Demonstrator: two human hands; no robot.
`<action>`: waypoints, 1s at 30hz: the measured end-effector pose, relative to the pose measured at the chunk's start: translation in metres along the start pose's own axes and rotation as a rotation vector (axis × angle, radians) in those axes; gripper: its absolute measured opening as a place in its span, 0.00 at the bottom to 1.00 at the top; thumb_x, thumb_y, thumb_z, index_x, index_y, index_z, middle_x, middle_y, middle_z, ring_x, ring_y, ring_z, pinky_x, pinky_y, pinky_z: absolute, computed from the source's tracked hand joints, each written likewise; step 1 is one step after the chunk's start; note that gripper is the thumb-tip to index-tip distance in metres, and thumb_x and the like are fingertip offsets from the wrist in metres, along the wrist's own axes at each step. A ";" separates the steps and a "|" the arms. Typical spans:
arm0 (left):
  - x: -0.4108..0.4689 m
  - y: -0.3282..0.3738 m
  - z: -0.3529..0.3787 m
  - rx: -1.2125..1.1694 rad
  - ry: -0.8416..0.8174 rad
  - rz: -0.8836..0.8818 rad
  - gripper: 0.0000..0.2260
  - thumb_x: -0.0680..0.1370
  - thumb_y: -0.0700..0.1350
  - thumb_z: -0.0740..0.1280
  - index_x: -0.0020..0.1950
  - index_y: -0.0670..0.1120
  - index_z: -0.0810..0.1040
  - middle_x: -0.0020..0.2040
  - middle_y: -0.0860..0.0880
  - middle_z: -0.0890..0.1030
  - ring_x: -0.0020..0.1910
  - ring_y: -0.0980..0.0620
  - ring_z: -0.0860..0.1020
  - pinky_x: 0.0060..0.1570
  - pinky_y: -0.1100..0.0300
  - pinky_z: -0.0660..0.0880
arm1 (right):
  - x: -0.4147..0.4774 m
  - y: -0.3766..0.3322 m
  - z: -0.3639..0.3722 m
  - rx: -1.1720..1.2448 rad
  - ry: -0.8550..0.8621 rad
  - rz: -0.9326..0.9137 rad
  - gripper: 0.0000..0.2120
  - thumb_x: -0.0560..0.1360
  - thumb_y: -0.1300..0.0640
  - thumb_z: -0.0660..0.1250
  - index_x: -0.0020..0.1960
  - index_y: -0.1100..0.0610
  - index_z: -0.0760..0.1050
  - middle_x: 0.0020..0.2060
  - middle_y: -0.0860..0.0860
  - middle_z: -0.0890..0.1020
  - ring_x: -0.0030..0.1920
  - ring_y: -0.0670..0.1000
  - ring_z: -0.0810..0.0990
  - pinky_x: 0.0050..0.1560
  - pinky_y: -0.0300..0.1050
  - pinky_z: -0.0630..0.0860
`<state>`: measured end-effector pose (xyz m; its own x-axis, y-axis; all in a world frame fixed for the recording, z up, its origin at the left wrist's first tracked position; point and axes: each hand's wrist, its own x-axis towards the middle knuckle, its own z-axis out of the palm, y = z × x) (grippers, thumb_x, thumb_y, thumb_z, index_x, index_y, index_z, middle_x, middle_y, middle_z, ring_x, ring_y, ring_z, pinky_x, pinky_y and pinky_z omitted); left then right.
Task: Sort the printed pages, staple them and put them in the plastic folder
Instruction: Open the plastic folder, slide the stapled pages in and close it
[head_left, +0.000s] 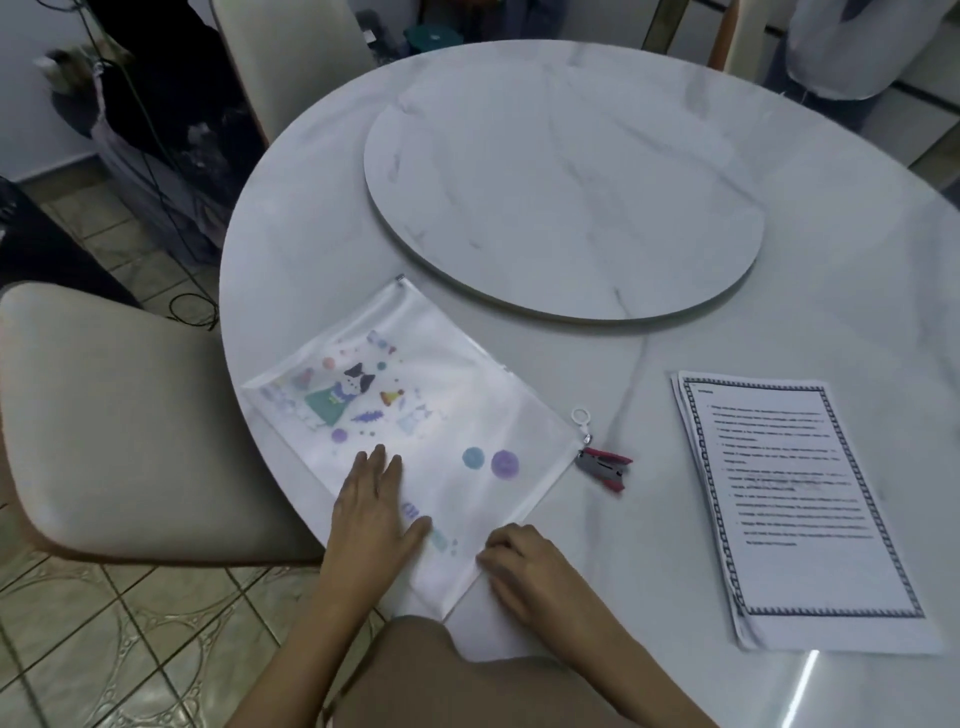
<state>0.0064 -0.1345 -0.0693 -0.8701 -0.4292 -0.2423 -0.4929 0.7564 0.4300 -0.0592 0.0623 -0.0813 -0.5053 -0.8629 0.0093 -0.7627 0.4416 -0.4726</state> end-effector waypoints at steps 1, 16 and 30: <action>0.000 -0.002 0.000 0.009 -0.010 -0.002 0.34 0.75 0.53 0.65 0.75 0.44 0.55 0.77 0.44 0.52 0.76 0.44 0.48 0.72 0.50 0.54 | -0.002 0.002 -0.003 0.015 -0.034 -0.012 0.10 0.70 0.56 0.58 0.47 0.53 0.76 0.45 0.48 0.78 0.41 0.48 0.77 0.37 0.39 0.77; -0.006 -0.033 -0.036 0.160 -0.184 0.190 0.37 0.74 0.53 0.67 0.76 0.46 0.51 0.77 0.49 0.49 0.77 0.51 0.47 0.73 0.60 0.48 | 0.074 0.060 -0.064 -0.050 -0.001 0.513 0.17 0.74 0.58 0.63 0.60 0.64 0.68 0.58 0.59 0.69 0.60 0.58 0.67 0.58 0.46 0.68; 0.005 -0.029 -0.042 -0.033 -0.329 0.102 0.33 0.76 0.40 0.66 0.76 0.46 0.52 0.77 0.52 0.46 0.76 0.52 0.42 0.75 0.55 0.44 | 0.070 0.027 -0.046 -0.059 0.085 0.563 0.16 0.75 0.58 0.62 0.61 0.61 0.66 0.59 0.56 0.69 0.61 0.56 0.66 0.57 0.46 0.68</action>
<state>0.0163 -0.1798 -0.0463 -0.8713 -0.1662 -0.4618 -0.4078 0.7687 0.4927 -0.1335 0.0254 -0.0527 -0.8690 -0.4692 -0.1573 -0.3868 0.8423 -0.3754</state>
